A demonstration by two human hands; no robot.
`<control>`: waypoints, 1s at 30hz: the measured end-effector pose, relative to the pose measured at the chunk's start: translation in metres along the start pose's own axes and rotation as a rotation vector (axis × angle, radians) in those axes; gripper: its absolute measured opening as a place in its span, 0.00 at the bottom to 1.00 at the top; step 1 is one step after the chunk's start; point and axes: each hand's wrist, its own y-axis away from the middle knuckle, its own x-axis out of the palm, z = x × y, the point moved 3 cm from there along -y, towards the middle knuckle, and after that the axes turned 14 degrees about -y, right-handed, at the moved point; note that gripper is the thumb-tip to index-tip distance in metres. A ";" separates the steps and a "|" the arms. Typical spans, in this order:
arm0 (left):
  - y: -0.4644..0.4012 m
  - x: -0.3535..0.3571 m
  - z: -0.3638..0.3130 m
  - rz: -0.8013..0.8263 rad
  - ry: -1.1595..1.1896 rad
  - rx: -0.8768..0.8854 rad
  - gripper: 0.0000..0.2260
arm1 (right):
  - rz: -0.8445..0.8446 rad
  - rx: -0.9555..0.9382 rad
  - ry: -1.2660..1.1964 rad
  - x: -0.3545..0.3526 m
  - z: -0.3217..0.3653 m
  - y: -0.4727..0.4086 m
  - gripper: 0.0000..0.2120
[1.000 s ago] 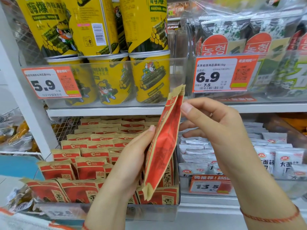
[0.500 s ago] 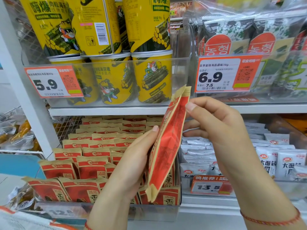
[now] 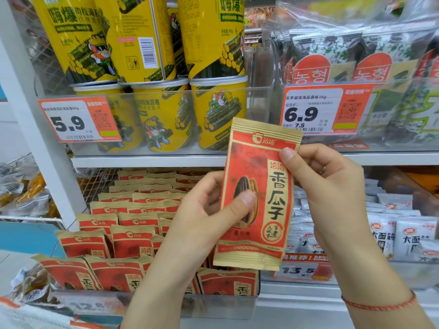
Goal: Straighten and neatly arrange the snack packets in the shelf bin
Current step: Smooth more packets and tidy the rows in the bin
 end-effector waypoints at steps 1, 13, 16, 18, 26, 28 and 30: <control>0.001 0.002 -0.002 0.052 -0.024 0.009 0.15 | -0.011 -0.014 -0.014 0.001 0.000 0.001 0.04; 0.015 -0.005 -0.017 -0.577 -1.091 0.357 0.16 | 0.048 0.080 0.032 0.011 -0.009 0.004 0.31; 0.017 -0.002 -0.019 -0.636 -1.194 0.414 0.17 | 0.071 0.102 0.040 0.014 -0.012 0.006 0.35; 0.016 -0.001 -0.018 -0.631 -1.190 0.412 0.19 | 0.076 0.123 0.027 0.012 -0.012 0.006 0.34; 0.014 -0.004 -0.014 -0.590 -1.123 0.387 0.20 | 0.123 0.118 0.021 0.010 -0.010 0.006 0.33; 0.013 -0.003 -0.013 -0.593 -1.132 0.399 0.20 | 0.118 0.115 0.016 0.010 -0.009 0.007 0.33; 0.013 -0.002 -0.012 -0.601 -1.153 0.406 0.19 | 0.109 0.108 0.009 0.010 -0.009 0.007 0.32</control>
